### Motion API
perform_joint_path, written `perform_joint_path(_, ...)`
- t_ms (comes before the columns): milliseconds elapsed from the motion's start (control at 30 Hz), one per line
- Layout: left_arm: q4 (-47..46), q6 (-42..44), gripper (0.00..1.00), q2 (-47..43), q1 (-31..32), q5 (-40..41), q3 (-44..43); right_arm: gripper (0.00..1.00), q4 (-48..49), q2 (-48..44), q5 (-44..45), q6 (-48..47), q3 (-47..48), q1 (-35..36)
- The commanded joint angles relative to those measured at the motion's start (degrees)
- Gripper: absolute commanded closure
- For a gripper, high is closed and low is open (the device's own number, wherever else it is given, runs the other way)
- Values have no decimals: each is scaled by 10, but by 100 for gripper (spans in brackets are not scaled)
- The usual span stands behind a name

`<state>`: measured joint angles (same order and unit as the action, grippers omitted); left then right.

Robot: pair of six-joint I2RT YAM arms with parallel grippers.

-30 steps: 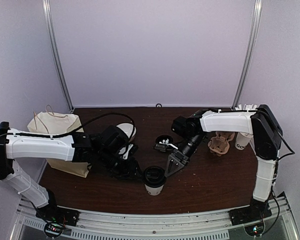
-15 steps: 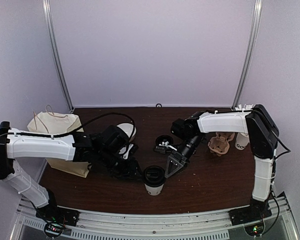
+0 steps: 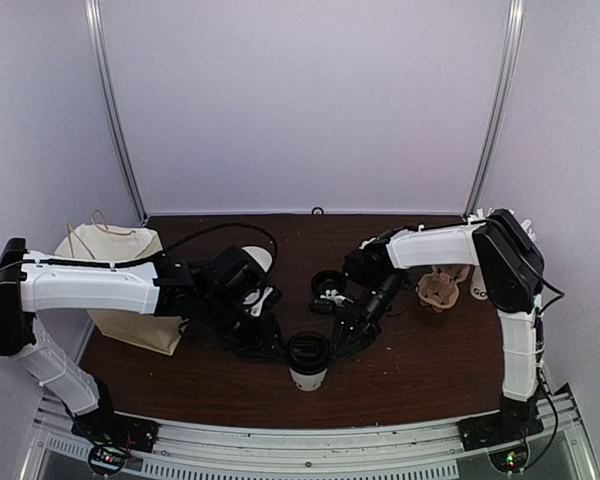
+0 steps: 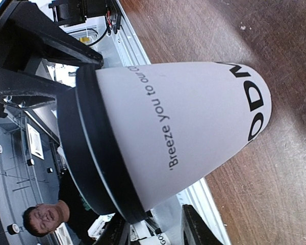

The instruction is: Pack the takeout coffee

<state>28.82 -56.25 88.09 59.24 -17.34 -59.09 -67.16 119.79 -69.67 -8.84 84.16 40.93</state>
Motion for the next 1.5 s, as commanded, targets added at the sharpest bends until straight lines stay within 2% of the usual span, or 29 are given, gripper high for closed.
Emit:
perform_joint_path(0, 88, 30, 72, 67, 4, 67, 24, 67, 62, 62, 180, 16, -11, 6)
perform_joint_path(133, 104, 45, 72, 79, 4, 85, 12, 67, 55, 62, 212, 2, -4, 6)
perform_joint_path(300, 74, 97, 69, 40, 11, 109, -21, 63, 23, 26, 149, -44, 21, 4)
perform_joint_path(467, 38, 163, 62, 4, 35, 109, -72, 54, -16, -25, 95, -81, 57, -8)
perform_joint_path(667, 19, 183, 53, -20, 40, 111, -91, 46, -45, -58, 66, -108, 71, -12)
perform_joint_path(833, 33, 199, 49, -23, 41, 108, -100, 44, -56, -62, 68, -119, 74, -13)
perform_joint_path(967, 46, 219, 41, -26, 41, 97, -104, 43, -64, -61, 70, -128, 77, -14)
perform_joint_path(1133, 68, 319, 33, -38, 69, 114, -118, 43, -64, -86, 104, -133, 81, -24)
perform_joint_path(1300, 126, 420, 28, -29, 80, 132, -143, 41, -30, -168, 187, -138, 70, -43)
perform_joint_path(1467, 171, 408, 25, 14, 79, 191, -188, 38, 99, -278, 262, -99, -27, -44)
